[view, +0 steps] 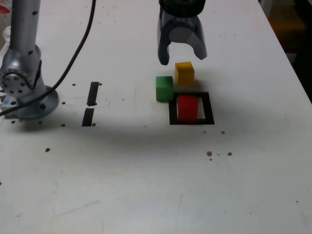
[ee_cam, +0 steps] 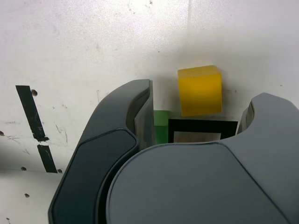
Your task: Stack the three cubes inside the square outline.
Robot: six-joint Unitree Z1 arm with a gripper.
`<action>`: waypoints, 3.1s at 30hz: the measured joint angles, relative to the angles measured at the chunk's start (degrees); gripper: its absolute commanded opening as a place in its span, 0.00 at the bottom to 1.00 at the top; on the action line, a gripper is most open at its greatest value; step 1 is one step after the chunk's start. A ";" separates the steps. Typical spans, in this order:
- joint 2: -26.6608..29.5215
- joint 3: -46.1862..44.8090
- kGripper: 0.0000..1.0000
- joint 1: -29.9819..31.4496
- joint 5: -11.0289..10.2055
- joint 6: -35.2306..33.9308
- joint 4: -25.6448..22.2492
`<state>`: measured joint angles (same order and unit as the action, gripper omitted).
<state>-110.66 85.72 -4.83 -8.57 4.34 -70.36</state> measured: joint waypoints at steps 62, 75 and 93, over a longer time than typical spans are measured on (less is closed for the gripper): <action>-7.47 -0.38 0.13 -4.14 0.90 3.29 6.74; -6.97 -1.95 0.13 -4.14 1.76 3.46 7.12; -2.66 -1.08 0.13 -4.10 1.37 4.85 4.13</action>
<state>-113.32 84.63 -8.93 -7.20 9.19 -66.23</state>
